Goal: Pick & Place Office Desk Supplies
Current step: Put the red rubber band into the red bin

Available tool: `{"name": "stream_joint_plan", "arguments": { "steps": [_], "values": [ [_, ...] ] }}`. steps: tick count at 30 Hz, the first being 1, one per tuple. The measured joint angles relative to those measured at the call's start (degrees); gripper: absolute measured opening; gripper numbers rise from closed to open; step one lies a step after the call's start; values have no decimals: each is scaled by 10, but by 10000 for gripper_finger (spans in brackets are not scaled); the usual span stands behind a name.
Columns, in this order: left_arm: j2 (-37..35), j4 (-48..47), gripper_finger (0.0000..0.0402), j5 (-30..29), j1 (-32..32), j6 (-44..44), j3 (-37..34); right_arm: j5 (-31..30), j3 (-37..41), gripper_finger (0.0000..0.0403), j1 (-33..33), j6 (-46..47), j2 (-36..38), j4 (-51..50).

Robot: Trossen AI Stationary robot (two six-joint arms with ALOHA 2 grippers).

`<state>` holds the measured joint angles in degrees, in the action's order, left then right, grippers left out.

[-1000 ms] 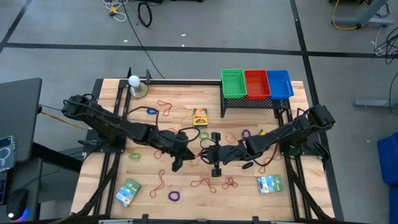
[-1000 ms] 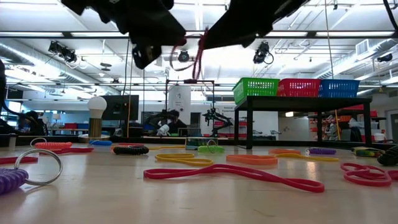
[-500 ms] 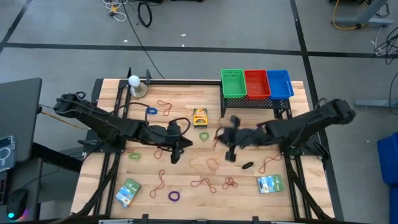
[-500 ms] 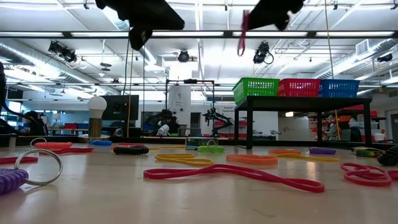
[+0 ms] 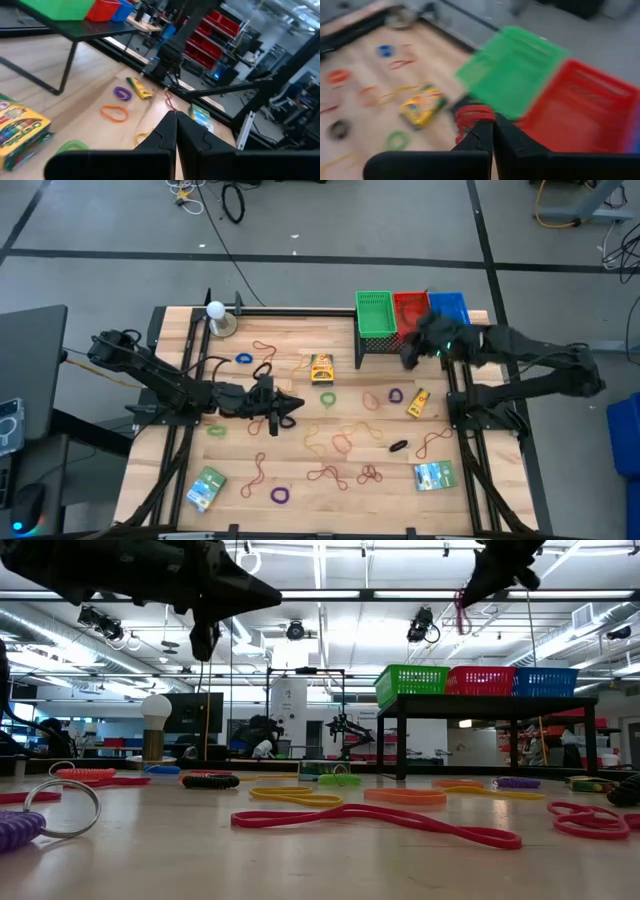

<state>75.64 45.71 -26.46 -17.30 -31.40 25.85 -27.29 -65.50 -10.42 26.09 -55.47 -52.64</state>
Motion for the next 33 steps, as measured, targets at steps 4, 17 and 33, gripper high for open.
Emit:
{"name": "stream_joint_plan", "arguments": {
  "steps": [4,17,33],
  "values": [
    [0,2,8,-2,0,0,-3,0,-70,3,-96,-17,-22,-65],
    [0,4,10,-10,1,2,-3,43,-122,6,-297,-41,-141,-106],
    [0,4,11,-10,0,8,-3,96,-121,10,-347,-9,-267,-101]
  ]
}}
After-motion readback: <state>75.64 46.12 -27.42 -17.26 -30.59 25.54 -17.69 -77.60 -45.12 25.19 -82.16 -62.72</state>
